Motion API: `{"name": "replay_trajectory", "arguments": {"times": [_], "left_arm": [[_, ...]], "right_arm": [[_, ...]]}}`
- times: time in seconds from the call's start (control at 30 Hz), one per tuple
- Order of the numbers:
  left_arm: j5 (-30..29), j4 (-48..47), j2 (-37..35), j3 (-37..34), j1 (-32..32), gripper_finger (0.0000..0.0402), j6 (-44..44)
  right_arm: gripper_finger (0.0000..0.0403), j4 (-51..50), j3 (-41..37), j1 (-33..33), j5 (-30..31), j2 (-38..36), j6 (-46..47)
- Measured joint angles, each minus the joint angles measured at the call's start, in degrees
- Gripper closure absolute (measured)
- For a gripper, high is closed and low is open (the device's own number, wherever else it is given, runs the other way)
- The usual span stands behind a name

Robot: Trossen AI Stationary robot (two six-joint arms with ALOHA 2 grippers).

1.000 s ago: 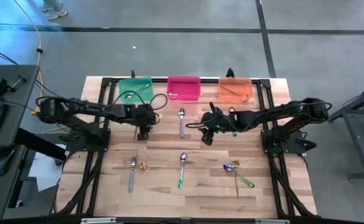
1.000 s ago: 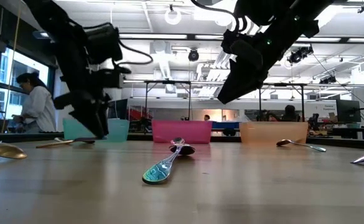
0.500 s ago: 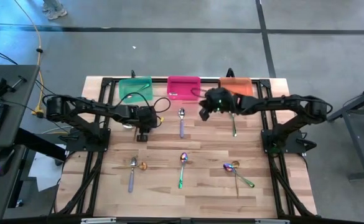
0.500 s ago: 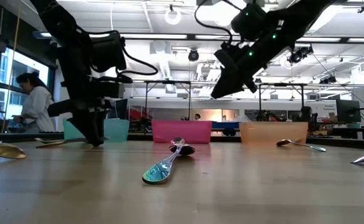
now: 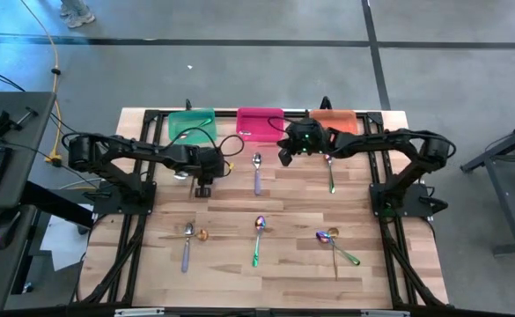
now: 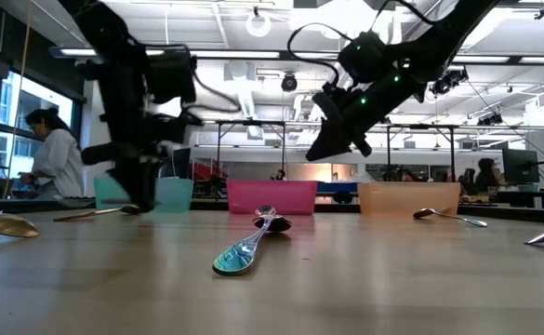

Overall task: Sort silverware by color (type)
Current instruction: Put the purple spoon into the red bin

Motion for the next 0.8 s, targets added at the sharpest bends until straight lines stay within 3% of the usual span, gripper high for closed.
{"name": "replay_trajectory", "arguments": {"times": [0.2,0.53,0.8], "left_arm": [[3.29,-1.56,-0.31,2.51,0.09,0.0346,-0.45],[3.75,-4.73,-0.34,8.76,0.60,0.0346,-0.73],[4.69,4.65,-0.38,14.89,5.96,0.0346,-0.64]], "right_arm": [[0.0402,-0.22,0.00,-0.74,0.20,0.41,1.97],[0.0403,-0.07,0.02,-0.69,1.17,0.41,1.47],[0.0403,-0.05,0.02,-0.69,1.25,0.41,0.42]]}}
